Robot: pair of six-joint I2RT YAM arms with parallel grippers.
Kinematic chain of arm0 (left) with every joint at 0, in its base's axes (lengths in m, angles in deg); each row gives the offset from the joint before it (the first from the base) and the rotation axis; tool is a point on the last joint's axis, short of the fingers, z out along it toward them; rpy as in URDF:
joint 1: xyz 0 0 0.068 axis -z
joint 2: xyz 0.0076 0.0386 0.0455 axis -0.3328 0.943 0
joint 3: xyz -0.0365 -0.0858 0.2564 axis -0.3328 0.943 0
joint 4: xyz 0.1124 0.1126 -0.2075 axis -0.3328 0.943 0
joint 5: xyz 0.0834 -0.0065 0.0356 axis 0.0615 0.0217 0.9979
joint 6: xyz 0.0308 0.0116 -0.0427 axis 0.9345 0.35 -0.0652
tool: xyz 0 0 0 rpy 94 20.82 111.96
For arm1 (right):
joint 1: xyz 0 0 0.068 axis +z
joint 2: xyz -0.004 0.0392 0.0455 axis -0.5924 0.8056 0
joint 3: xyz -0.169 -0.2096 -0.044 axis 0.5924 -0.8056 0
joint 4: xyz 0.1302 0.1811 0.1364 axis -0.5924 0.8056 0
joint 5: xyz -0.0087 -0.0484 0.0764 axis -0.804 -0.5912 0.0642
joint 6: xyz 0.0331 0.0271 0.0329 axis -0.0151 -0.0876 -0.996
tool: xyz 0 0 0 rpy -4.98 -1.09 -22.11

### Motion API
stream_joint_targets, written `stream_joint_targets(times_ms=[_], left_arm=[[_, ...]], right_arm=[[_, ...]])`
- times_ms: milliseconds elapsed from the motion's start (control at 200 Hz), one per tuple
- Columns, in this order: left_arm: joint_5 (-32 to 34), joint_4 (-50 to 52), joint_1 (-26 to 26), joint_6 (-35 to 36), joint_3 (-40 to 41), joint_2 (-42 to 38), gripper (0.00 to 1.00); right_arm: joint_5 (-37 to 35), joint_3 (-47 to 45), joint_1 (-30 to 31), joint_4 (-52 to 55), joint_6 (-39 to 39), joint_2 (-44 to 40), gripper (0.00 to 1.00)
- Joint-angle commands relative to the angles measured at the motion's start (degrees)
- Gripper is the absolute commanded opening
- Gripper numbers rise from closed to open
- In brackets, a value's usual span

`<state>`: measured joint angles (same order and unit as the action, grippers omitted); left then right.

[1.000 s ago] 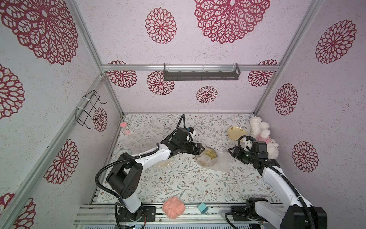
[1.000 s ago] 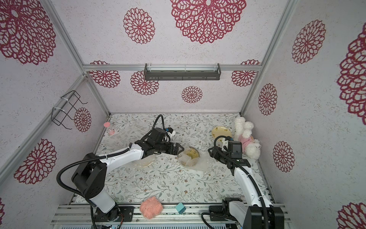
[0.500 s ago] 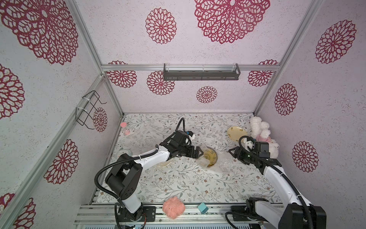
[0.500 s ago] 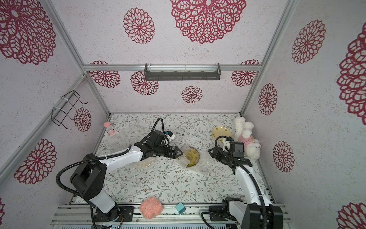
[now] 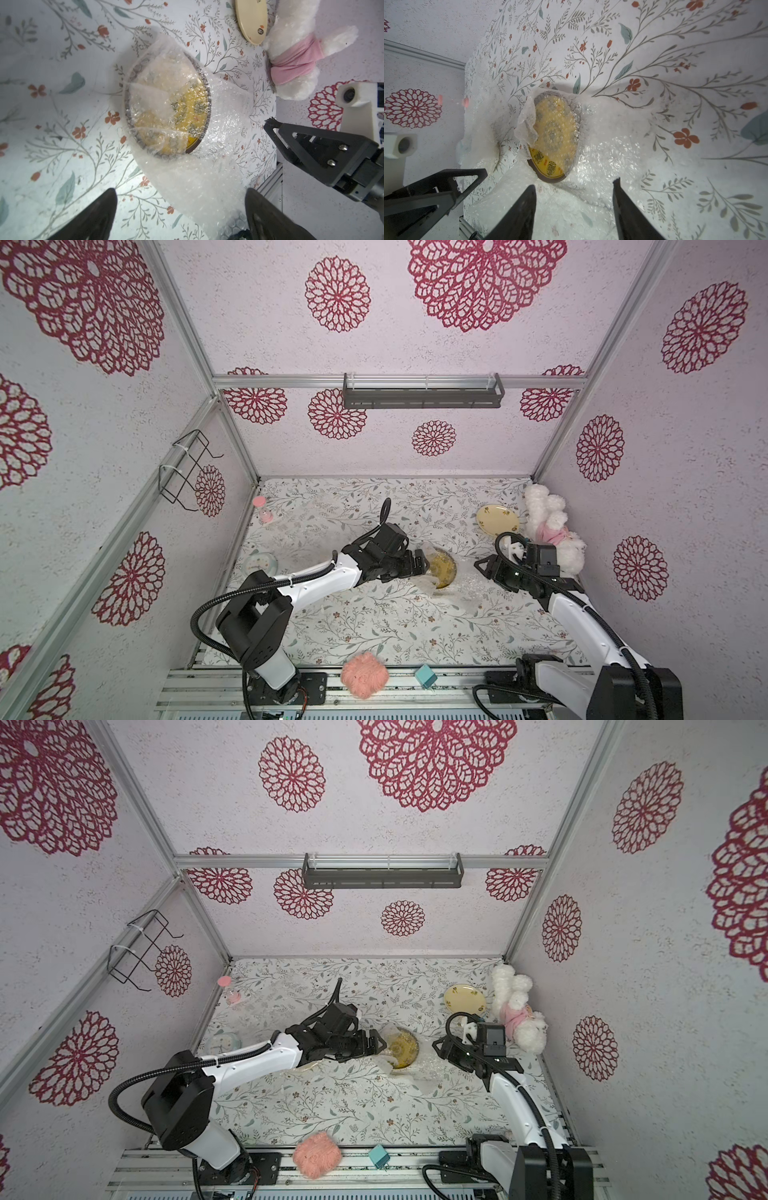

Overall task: Unpack dinner plates from bubble wrap
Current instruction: Unwrap the bubble wrap at the center of the board.

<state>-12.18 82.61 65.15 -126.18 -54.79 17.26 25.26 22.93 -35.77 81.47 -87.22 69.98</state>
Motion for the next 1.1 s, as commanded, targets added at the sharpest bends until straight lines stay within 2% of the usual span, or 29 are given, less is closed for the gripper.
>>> stream_joint_targets(times_ms=[0,240,480,681,1096], left_arm=[[5.8,3.0,1.0,-9.6,-0.2,-2.0,0.97],[5.8,2.4,1.2,-13.2,-0.3,-0.2,0.97],[2.2,-2.5,1.7,-16.1,0.4,3.4,1.00],[1.5,-4.6,2.5,-16.8,1.9,3.9,0.91],[-1.1,-1.2,5.7,-11.1,3.7,4.7,0.76]], right_arm=[[0.3,0.1,0.4,-2.2,-1.0,-1.2,0.59],[0.6,0.1,0.5,-1.8,0.3,-0.8,0.59],[1.0,-0.4,0.5,-2.7,0.7,0.1,0.59],[-0.2,0.1,1.5,-1.5,1.1,0.0,0.59],[-1.5,-2.2,4.6,-4.4,-1.4,-0.6,0.60]])
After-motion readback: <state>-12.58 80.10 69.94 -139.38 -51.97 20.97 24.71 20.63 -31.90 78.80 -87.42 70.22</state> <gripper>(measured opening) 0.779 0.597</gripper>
